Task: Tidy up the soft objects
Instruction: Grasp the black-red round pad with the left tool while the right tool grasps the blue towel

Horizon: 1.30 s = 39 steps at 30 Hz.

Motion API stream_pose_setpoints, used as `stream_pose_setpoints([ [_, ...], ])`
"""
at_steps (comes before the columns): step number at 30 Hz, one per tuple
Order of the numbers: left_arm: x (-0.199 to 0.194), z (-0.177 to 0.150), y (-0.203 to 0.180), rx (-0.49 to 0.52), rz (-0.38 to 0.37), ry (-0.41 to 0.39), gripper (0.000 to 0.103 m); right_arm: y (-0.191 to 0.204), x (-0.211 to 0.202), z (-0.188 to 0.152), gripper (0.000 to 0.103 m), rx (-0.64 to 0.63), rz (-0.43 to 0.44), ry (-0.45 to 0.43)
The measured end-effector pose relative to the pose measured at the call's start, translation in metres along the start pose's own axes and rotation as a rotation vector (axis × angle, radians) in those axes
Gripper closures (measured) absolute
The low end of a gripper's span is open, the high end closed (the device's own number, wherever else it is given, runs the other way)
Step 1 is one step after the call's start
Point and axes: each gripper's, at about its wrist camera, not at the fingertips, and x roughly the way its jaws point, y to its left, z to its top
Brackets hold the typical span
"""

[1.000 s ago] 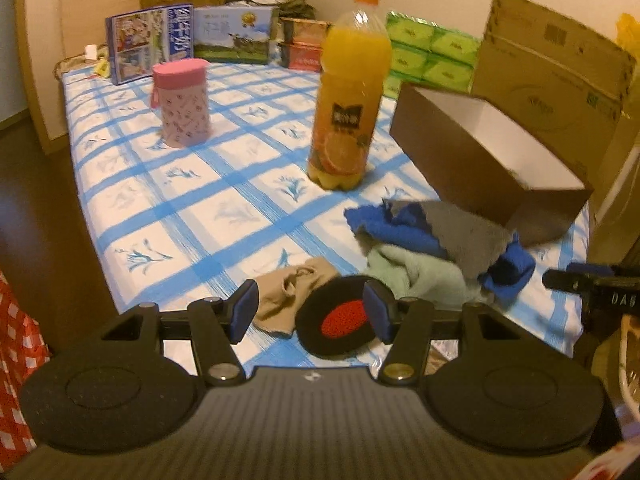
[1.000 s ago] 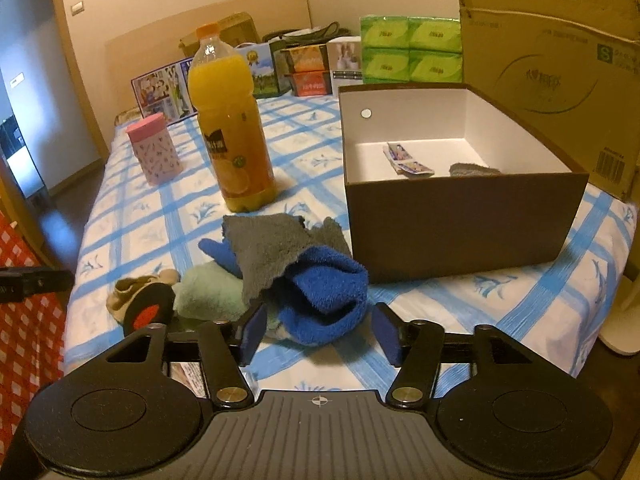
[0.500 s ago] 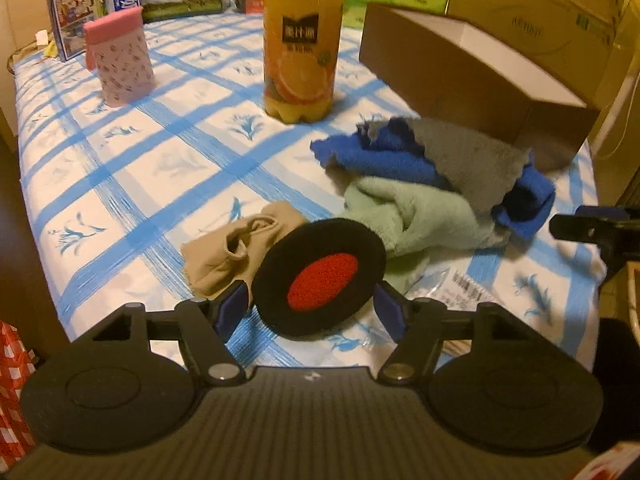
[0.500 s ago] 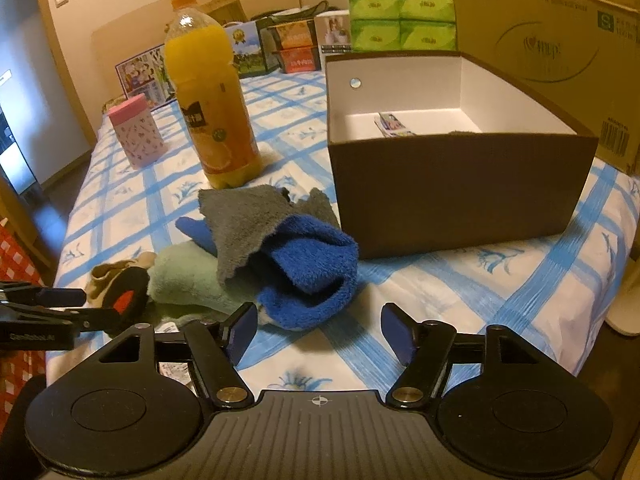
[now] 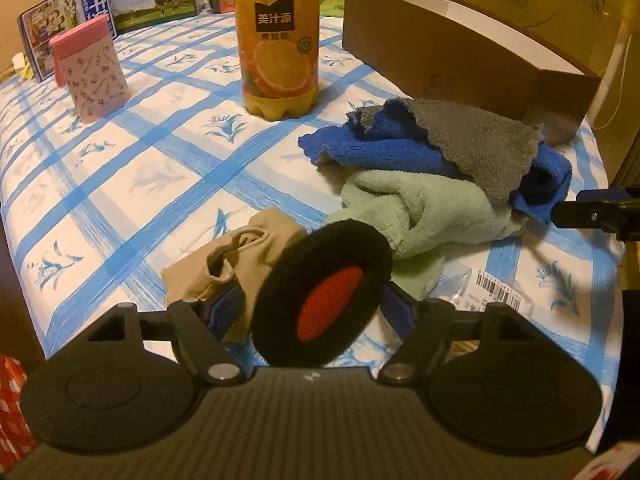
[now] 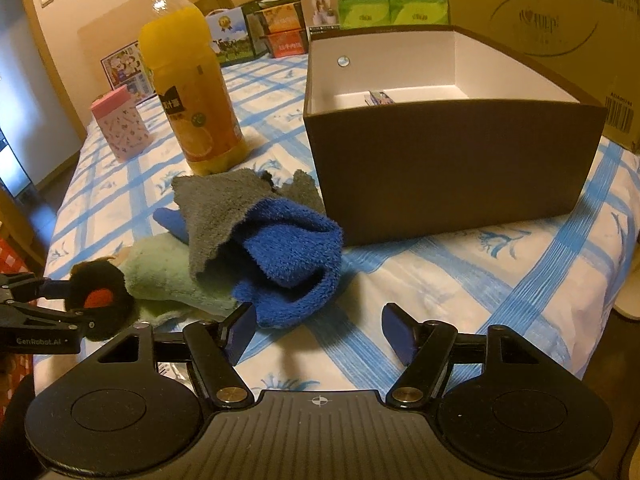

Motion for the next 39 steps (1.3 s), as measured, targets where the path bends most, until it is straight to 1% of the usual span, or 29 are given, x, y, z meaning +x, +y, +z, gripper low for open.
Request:
stream_pose_setpoints([
  [4, 0.000, 0.000, -0.007, 0.033, 0.015, -0.009, 0.030, -0.001, 0.004, -0.001, 0.034, 0.002, -0.001, 0.009],
  [6, -0.002, -0.001, -0.009, 0.044, 0.010, -0.028, 0.036, -0.002, 0.005, -0.001, 0.034, 0.004, -0.002, 0.009],
  [8, -0.006, -0.001, -0.010, 0.052, 0.010, -0.042, 0.050, -0.003, 0.005, 0.000, 0.034, 0.006, -0.003, 0.006],
  [9, -0.009, -0.002, -0.010, 0.053, 0.012, -0.051, 0.054, -0.003, 0.006, 0.000, 0.034, 0.007, -0.005, 0.004],
  [11, -0.013, -0.002, -0.009, 0.055, 0.015, -0.062, 0.074, -0.004, 0.006, 0.001, 0.034, 0.010, -0.008, -0.001],
  [12, -0.015, -0.002, -0.008, 0.054, 0.019, -0.064, 0.077, -0.005, 0.006, 0.001, 0.034, 0.014, -0.009, -0.003],
  [13, -0.016, -0.002, -0.007, 0.053, 0.017, -0.062, 0.084, -0.005, 0.006, 0.001, 0.034, 0.017, -0.008, -0.004],
  [14, -0.017, -0.002, -0.006, 0.054, 0.008, -0.061, 0.086, -0.005, 0.006, 0.001, 0.034, 0.020, -0.008, -0.005],
  [19, -0.030, -0.004, -0.016, 0.087, -0.001, -0.072, 0.088, -0.002, 0.006, 0.003, 0.034, 0.013, 0.000, -0.016],
  [22, -0.034, -0.005, -0.026, 0.093, -0.050, -0.067, 0.087, -0.001, 0.005, 0.003, 0.034, 0.008, 0.003, -0.020],
  [25, -0.029, -0.006, -0.034, 0.100, -0.067, -0.058, 0.089, -0.001, 0.004, 0.003, 0.034, 0.007, 0.005, -0.021],
  [29, -0.030, -0.005, -0.034, 0.097, -0.049, -0.068, 0.092, -0.001, 0.003, 0.004, 0.034, 0.002, 0.009, -0.025],
  [32, -0.037, -0.001, -0.024, 0.050, -0.040, -0.085, 0.092, 0.000, 0.000, 0.005, 0.034, -0.010, 0.019, -0.040],
  [36, -0.049, 0.007, -0.012, 0.016, -0.004, -0.127, 0.092, 0.005, 0.000, 0.009, 0.034, -0.039, 0.057, -0.068],
  [39, -0.052, 0.012, -0.002, -0.021, 0.013, -0.139, 0.092, 0.011, 0.004, 0.014, 0.034, -0.068, 0.058, -0.102],
])
